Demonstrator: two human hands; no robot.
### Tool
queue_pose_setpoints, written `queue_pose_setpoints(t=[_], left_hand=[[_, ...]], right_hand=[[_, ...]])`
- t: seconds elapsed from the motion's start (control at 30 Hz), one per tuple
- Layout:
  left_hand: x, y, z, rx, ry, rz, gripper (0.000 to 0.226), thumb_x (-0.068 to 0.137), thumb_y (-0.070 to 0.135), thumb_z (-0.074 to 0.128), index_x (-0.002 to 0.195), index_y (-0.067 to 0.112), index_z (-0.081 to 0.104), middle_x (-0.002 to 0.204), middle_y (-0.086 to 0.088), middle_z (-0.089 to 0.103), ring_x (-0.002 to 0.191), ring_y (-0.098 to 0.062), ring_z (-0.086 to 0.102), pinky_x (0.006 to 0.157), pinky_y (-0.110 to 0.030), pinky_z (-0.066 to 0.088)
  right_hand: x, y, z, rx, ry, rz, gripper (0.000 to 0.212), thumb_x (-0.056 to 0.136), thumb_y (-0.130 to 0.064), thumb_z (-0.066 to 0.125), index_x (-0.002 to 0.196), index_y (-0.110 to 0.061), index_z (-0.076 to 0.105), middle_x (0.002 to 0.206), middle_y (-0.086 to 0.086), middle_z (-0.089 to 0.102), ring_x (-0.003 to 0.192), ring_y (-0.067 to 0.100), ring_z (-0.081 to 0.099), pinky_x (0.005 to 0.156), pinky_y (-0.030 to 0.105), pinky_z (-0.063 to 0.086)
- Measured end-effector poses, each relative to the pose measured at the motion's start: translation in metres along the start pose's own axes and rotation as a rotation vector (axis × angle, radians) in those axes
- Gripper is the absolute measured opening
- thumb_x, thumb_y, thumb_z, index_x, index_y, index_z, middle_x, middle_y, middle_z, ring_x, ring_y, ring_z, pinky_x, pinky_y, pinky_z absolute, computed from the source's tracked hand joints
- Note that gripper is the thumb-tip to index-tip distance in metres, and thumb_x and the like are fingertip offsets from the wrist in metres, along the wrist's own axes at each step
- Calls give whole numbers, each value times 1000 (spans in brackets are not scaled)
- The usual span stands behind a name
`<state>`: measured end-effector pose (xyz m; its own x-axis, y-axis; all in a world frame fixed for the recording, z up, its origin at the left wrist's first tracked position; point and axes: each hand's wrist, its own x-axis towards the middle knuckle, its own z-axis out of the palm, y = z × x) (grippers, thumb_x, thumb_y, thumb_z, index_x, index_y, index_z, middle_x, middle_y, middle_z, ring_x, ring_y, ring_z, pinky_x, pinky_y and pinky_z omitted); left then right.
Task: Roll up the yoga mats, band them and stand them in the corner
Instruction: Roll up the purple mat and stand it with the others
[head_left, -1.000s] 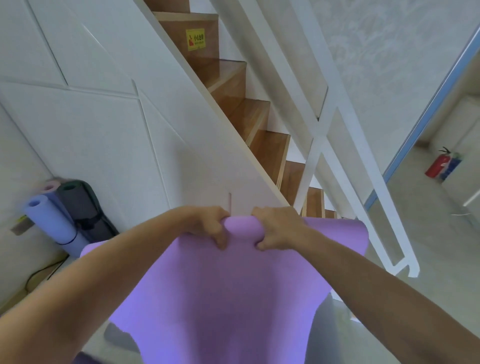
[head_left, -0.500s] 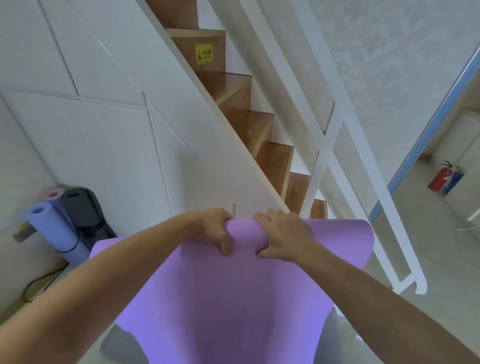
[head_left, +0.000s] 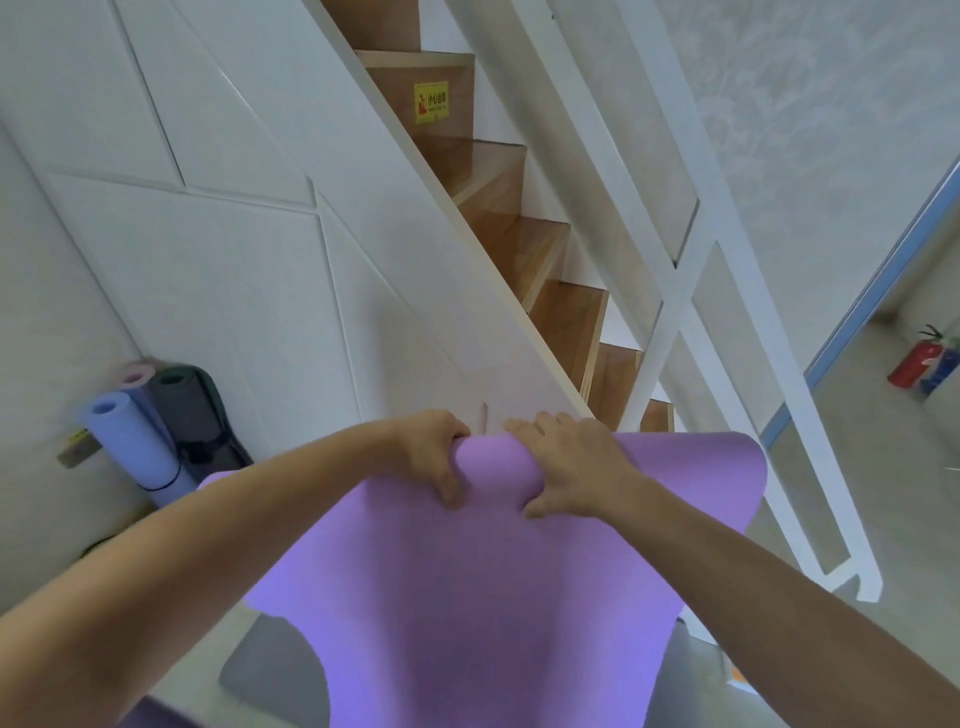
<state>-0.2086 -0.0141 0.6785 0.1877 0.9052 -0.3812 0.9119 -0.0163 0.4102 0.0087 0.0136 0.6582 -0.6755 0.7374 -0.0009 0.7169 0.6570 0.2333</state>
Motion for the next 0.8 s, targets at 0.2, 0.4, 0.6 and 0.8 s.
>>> queue_pose_setpoints(t=[0.2, 0.4, 0.6, 0.8], left_hand=[[-8, 8, 7, 541, 163, 99, 100, 63, 52, 83, 146, 28, 33, 128, 7, 50, 113, -21, 55, 83, -32, 42], [0, 2, 17, 435, 288, 113, 63, 66, 45, 78, 121, 25, 53, 105, 1, 65, 94, -27, 62, 70, -32, 42], [4, 2, -7, 26, -57, 45, 48, 62, 20, 89, 100, 28, 61, 98, 6, 67, 89, -18, 63, 72, -26, 51], [-12, 3, 18, 669, 274, 146, 99, 64, 56, 79, 146, 26, 32, 124, 2, 50, 107, -24, 57, 74, -32, 42]], right_hand=[[6, 9, -14, 236, -114, 70, 60, 68, -60, 72, 119, -34, 52, 91, -9, 61, 92, 21, 60, 66, 32, 37], [1, 12, -18, 185, -125, 22, 81, 70, -63, 72, 140, -36, 40, 118, -6, 63, 108, 21, 60, 76, 34, 45], [-3, -1, -12, 11, 6, -20, 91, 73, -61, 70, 147, -26, 32, 115, 1, 60, 104, 25, 59, 67, 31, 35], [3, 11, -25, 248, -170, 25, 44, 67, -55, 75, 101, -33, 55, 89, -10, 61, 92, 20, 60, 61, 30, 36]])
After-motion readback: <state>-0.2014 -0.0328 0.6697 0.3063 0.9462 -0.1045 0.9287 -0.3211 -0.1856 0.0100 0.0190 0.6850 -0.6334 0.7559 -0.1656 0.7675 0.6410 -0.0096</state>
